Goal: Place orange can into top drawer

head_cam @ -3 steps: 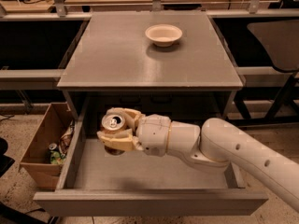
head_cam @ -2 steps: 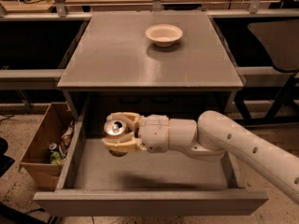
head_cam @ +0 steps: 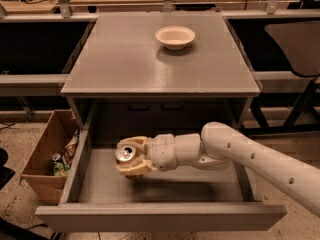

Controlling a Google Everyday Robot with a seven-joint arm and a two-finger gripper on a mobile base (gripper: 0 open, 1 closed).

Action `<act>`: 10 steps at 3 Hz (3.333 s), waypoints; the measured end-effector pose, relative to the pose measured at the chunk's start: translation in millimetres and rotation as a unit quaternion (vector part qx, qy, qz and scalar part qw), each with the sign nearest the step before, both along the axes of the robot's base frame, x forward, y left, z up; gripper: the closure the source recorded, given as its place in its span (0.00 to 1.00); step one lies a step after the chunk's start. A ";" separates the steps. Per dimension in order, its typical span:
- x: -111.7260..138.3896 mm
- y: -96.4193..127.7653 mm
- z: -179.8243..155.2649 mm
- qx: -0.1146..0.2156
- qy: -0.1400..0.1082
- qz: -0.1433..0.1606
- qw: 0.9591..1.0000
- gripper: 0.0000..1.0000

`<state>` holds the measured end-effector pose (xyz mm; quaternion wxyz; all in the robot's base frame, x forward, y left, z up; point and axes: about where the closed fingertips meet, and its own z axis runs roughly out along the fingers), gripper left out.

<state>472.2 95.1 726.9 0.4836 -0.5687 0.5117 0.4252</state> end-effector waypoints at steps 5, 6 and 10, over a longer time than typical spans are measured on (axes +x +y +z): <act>2.8 2.9 -32.1 0.001 0.006 -0.021 1.000 0.04; 2.8 2.9 -32.1 0.001 0.006 -0.021 1.000 0.00; -22.7 -96.8 85.7 -0.145 -0.007 0.030 0.989 0.00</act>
Offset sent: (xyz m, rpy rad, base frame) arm 0.0003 0.0018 -0.0255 0.0008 0.0102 -0.0277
